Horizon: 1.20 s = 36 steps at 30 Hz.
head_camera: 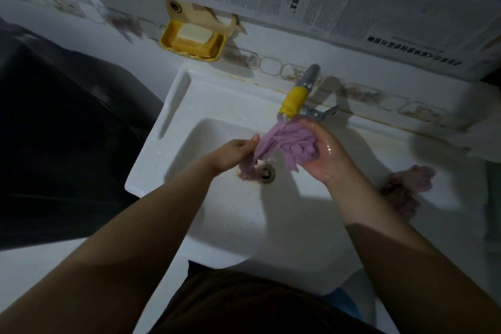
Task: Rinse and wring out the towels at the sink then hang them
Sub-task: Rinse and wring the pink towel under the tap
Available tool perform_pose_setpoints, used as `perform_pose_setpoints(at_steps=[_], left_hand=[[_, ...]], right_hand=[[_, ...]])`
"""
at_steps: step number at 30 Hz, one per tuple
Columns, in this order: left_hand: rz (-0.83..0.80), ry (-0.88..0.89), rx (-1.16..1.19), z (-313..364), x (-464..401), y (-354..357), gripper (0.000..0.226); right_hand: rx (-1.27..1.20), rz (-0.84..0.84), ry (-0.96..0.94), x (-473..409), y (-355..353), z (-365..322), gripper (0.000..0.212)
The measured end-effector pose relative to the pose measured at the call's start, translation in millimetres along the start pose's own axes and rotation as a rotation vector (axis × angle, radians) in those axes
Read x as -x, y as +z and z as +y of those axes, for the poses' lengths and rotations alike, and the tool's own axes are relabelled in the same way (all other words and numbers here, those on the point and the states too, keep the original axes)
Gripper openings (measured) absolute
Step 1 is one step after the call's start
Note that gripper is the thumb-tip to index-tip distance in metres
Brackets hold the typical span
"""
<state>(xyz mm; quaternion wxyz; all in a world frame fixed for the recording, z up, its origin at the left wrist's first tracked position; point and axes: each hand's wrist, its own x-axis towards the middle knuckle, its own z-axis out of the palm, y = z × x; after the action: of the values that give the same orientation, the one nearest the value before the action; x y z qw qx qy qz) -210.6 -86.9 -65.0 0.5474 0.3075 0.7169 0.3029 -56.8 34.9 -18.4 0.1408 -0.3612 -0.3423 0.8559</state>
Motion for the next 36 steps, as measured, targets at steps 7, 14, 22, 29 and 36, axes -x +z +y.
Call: perform_pose_setpoints(at_steps=[7, 14, 22, 29, 36], left_hand=[[0.134, 0.202, 0.070, 12.3, 9.9, -20.7, 0.044], [0.439, 0.114, 0.334, 8.1, 6.6, -17.9, 0.022], [-0.343, -0.447, 0.674, -17.3, 23.5, 33.4, 0.098], [-0.170, -0.111, 1.453, 23.8, 8.6, 37.9, 0.070], [0.062, -0.090, 1.013, 36.9, 5.3, 20.6, 0.027]], right_hand=[[0.087, 0.031, 0.001, 7.5, -19.5, -10.3, 0.030], [-0.179, -0.058, 0.049, 5.7, 4.5, 2.5, 0.023], [-0.316, -0.179, 0.042, -2.9, 17.7, 28.4, 0.044], [-0.197, -0.257, 0.075, 26.7, 8.5, 50.0, 0.068], [-0.009, -0.008, 0.354, 39.3, -20.9, 91.7, 0.028]])
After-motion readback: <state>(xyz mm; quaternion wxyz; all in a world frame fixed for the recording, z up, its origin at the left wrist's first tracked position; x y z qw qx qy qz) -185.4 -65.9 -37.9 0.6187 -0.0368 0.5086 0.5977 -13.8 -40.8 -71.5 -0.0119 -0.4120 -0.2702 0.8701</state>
